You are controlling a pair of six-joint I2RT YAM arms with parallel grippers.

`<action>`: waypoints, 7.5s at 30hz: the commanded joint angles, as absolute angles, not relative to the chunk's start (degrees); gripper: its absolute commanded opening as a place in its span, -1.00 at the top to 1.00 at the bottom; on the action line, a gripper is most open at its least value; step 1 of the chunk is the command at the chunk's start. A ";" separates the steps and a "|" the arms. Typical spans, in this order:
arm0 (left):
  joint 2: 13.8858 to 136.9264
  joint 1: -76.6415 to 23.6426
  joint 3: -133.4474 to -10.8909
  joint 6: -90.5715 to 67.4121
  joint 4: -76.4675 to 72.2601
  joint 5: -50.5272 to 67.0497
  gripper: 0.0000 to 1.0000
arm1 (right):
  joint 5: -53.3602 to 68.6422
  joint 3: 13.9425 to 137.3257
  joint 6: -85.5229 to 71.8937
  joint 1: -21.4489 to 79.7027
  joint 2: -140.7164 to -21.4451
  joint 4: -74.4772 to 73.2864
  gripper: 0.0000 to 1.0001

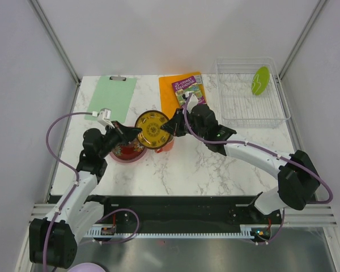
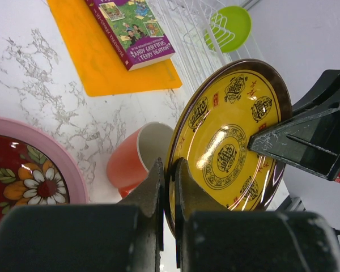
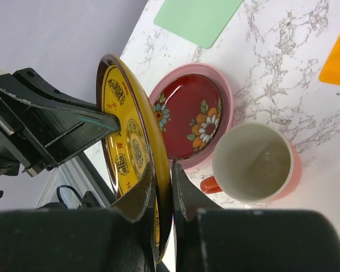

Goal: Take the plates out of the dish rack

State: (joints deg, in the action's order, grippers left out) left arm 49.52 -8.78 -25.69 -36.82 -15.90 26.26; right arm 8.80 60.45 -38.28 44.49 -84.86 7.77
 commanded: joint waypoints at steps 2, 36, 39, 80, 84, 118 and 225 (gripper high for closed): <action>50.19 -9.67 -27.07 -34.72 -16.27 24.36 0.95 | 15.64 63.72 -39.73 46.50 -87.09 14.60 0.97; 56.33 -4.57 -26.90 -33.05 3.61 -9.58 0.96 | 0.79 52.03 -25.58 28.92 -65.92 -7.73 -0.53; 58.44 -4.39 -26.11 -33.84 3.17 -10.02 0.95 | 0.35 51.77 -24.70 28.65 -65.57 -8.61 -0.52; 52.99 -4.31 -36.21 -28.30 -3.95 25.39 -0.75 | -35.43 80.76 -11.60 4.14 -96.04 -8.61 -0.57; 55.98 -4.31 -35.77 -28.21 -6.94 26.54 -0.75 | -32.79 90.06 -10.99 0.62 -105.54 -7.03 -0.53; 76.20 -4.83 -35.86 -28.12 -19.42 29.44 -0.64 | -20.66 118.65 -1.32 -7.56 -135.36 -5.98 0.88; 60.11 -0.89 -30.96 -39.10 -2.89 15.80 0.95 | 19.16 40.69 -35.95 9.67 -63.37 2.55 -0.47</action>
